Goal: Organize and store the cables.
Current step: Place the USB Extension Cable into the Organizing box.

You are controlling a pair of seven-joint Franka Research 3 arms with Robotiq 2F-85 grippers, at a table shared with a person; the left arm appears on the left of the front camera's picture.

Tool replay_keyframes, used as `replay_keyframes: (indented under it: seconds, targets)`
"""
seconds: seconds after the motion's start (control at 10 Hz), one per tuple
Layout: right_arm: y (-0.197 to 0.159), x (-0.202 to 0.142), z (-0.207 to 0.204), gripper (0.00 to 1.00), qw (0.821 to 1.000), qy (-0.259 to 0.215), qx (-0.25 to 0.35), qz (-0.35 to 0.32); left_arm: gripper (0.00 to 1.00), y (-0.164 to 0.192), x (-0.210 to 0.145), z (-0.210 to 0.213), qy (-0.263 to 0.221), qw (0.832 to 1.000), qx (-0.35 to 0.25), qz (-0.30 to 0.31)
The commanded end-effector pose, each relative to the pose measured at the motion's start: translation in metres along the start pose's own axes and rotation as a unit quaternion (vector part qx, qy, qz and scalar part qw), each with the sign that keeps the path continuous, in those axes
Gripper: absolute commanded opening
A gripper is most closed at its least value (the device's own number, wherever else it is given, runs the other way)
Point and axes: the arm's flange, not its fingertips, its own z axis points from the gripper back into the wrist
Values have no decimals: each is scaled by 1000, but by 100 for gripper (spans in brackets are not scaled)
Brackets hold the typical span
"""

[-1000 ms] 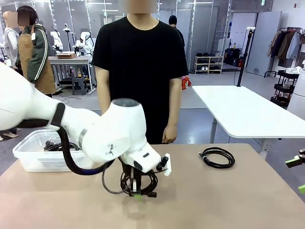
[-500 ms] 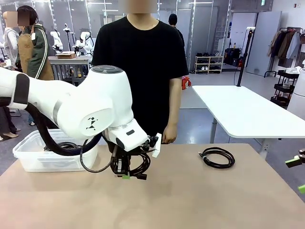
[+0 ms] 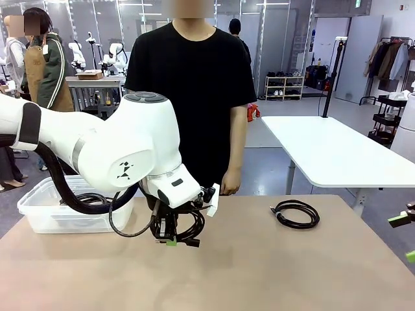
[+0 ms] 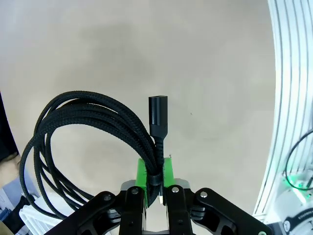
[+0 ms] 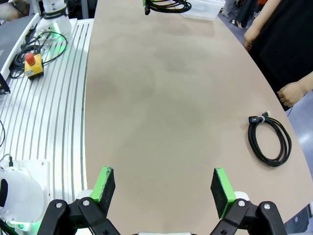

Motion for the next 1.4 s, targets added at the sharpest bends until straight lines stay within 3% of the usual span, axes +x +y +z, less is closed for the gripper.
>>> replay_keyframes:
  seconds: [0.0, 0.1, 0.2, 0.4, 0.7, 1.0, 1.3]
  targets:
    - [-2, 1, 1, 100, 1000, -7, -2, 5, 15, 0, 0, 0, 0, 1000, 0, 0]
    - [-2, 1, 1, 100, 1000, -7, -2, 5, 15, 12, -19, 10, 10, 1000, 8, -8]
    - [-2, 1, 1, 100, 1000, -7, -2, 5, 15, 24, -46, 27, 2, 1000, -25, -12]
    - [-2, 1, 1, 100, 1000, -7, -2, 5, 15, 41, -115, 57, -17, 999, -38, -27]
    - [-2, 1, 1, 100, 1000, -7, -2, 5, 15, 77, -221, 90, -30, 998, -9, 52]
    - [-2, 1, 1, 100, 1000, -7, -2, 5, 15, 120, -311, 90, -51, 995, -23, 85]
    - [-2, 1, 1, 100, 1000, -7, -2, 5, 15, 151, -348, 65, -64, 990, -21, 124]
